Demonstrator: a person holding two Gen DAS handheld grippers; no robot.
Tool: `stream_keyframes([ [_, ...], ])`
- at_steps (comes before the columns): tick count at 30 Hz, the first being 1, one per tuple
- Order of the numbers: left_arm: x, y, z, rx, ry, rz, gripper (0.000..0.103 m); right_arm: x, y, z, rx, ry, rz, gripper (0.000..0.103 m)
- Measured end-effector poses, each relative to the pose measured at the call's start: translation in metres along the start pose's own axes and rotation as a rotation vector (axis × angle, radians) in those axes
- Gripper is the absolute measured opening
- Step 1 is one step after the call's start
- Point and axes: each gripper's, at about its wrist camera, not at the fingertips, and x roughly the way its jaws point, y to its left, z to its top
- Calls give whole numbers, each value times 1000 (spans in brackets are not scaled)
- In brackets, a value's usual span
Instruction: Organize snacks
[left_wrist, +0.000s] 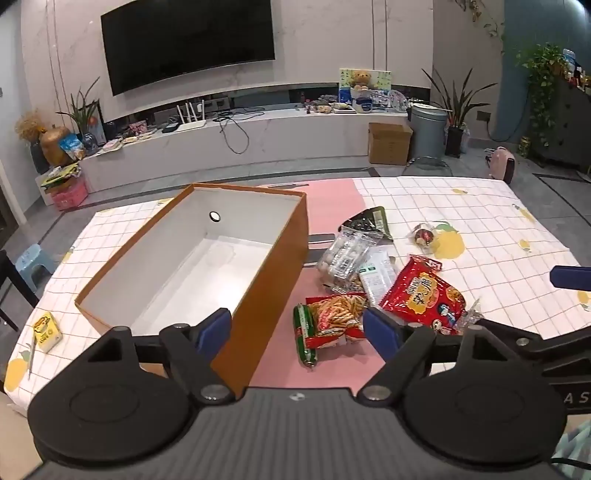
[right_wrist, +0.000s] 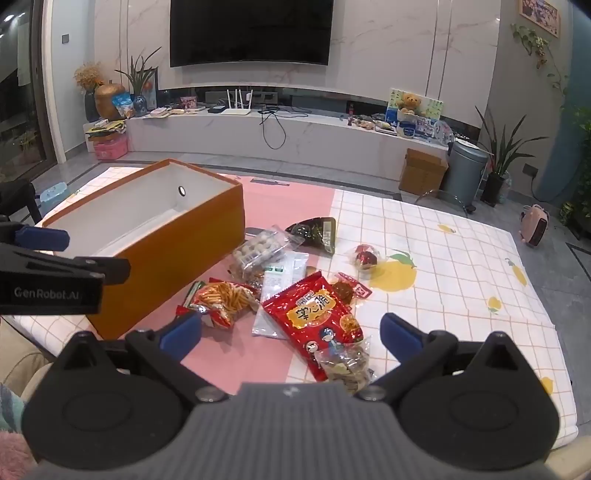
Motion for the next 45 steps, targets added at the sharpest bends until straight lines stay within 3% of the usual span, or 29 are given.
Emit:
stream_keyframes([
  [45, -1, 6, 0, -24, 7, -1, 95, -2, 11, 2, -49, 12, -12, 99],
])
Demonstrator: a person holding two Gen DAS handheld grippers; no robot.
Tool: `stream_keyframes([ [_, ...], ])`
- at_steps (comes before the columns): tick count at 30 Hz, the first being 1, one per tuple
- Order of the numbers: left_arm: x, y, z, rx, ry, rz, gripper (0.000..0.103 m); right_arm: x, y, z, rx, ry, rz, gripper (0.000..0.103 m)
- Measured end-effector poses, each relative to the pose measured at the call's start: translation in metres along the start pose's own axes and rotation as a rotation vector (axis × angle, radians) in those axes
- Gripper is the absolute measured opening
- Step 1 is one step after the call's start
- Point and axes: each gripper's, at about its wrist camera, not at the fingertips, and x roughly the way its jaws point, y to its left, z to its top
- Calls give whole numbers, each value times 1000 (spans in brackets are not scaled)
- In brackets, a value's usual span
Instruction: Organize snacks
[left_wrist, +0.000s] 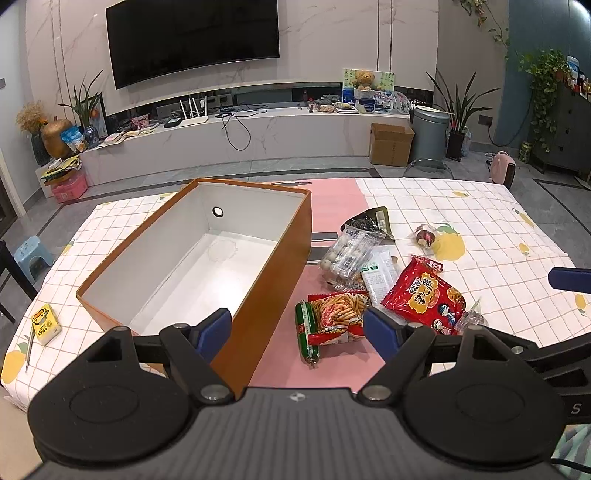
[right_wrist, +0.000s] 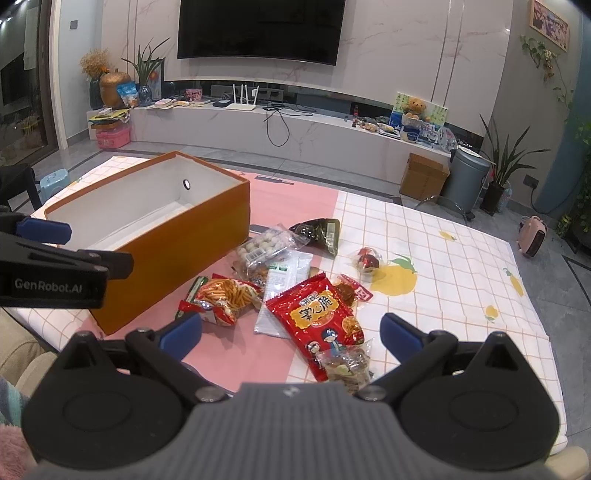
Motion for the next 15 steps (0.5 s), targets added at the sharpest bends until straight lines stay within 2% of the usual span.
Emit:
stream_keyframes([
  [15, 0, 0, 0, -2, 1, 0, 95, 0, 3, 0, -2, 2, 3, 99],
])
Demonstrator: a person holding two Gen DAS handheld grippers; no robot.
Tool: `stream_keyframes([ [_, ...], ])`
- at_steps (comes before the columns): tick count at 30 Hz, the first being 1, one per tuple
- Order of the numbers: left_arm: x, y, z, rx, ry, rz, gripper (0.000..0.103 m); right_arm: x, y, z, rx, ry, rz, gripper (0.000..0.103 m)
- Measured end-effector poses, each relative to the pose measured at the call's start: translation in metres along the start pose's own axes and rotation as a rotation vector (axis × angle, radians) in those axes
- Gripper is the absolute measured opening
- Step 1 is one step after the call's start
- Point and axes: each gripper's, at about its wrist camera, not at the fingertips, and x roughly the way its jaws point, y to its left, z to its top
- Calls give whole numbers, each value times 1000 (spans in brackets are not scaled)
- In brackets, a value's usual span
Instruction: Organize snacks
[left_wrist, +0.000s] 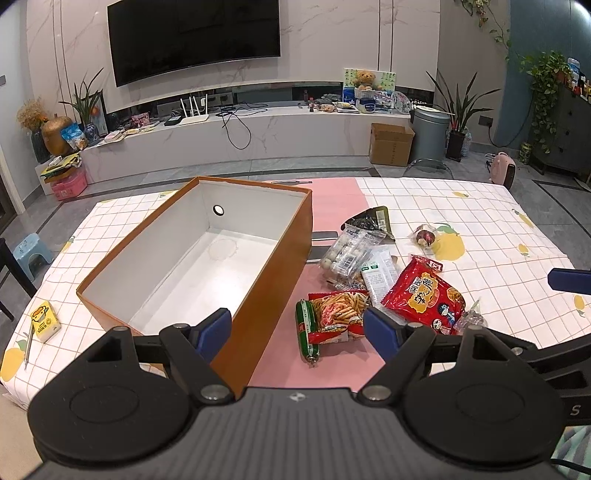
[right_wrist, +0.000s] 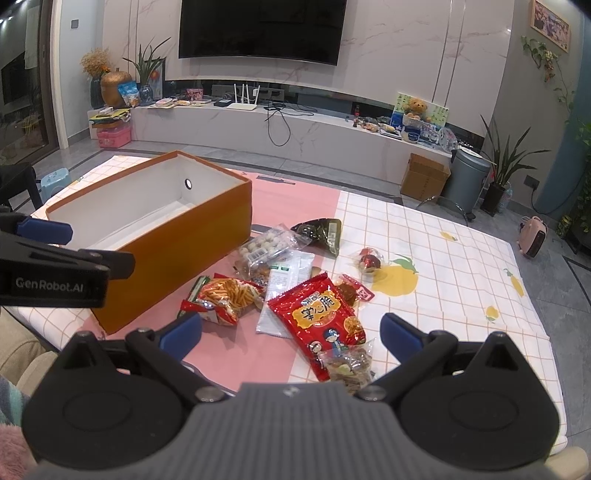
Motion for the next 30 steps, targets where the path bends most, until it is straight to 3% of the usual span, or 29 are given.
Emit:
stream_keyframes([
  [18, 2, 2, -2, 0, 13, -15, 95, 6, 1, -5, 1, 20, 11, 99],
  [24, 18, -11, 2, 39, 66, -90, 76, 21, -11, -11, 24, 57, 31, 95],
  [26, 27, -17, 4, 48, 85, -115, 76, 30, -16, -12, 25, 71, 35, 88],
  [30, 53, -28, 10, 75, 126, -176, 77, 58, -28, -11, 8, 116, 45, 87],
])
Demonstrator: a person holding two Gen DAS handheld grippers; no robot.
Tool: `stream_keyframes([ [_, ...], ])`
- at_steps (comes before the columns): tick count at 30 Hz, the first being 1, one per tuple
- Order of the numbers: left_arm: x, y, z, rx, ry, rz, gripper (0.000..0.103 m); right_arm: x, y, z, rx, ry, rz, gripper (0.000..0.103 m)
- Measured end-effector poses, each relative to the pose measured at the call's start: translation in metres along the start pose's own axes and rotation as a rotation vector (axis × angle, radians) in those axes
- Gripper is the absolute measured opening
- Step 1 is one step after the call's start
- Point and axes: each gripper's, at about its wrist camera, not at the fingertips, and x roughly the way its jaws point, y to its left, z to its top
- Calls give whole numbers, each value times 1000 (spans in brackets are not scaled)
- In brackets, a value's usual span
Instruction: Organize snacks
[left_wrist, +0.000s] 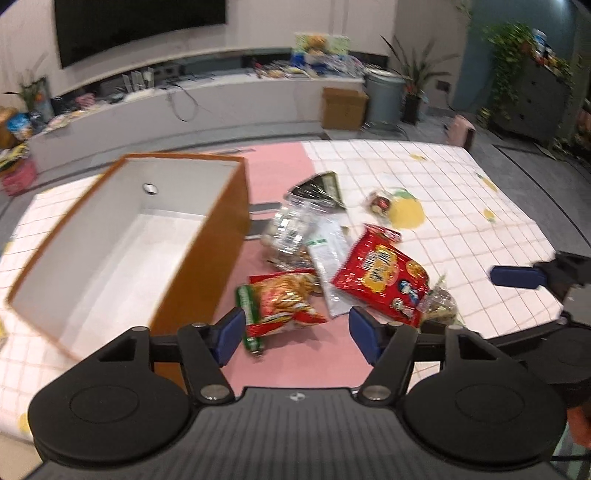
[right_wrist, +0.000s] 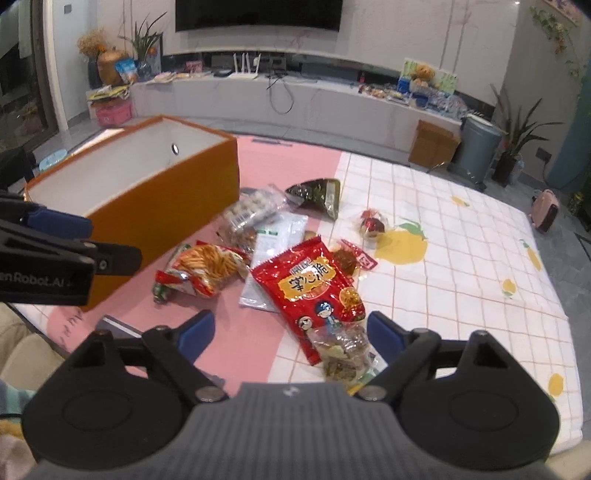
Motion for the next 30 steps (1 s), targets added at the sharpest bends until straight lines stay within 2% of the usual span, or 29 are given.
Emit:
stream_keyframes([
  [2, 14, 0, 6, -4, 29, -14, 83, 16, -6, 4, -18, 28, 9, 87],
  [4, 31, 2, 11, -44, 59, -24, 84, 34, -11, 6, -50, 44, 15, 88],
  [6, 49, 4, 18, -89, 100, -29, 84, 50, -14, 7, -77, 57, 17, 96],
  [8, 68, 5, 22, -116, 137, -16, 84, 65, -18, 8, -91, 61, 26, 96],
  [15, 117, 4, 24, -94, 237, 78, 82, 114, -26, 11, -145, 114, 33, 97],
  [22, 143, 8, 23, -83, 315, 114, 82, 148, -30, 18, -166, 158, 74, 97],
  [26, 149, 10, 21, -91, 320, 107, 75, 158, -30, 19, -168, 180, 95, 95],
  [27, 150, 10, 21, -82, 321, 109, 68, 160, -30, 19, -162, 185, 100, 92],
  [30, 151, 11, 20, -80, 324, 104, 59, 163, -32, 20, -148, 195, 111, 89],
])
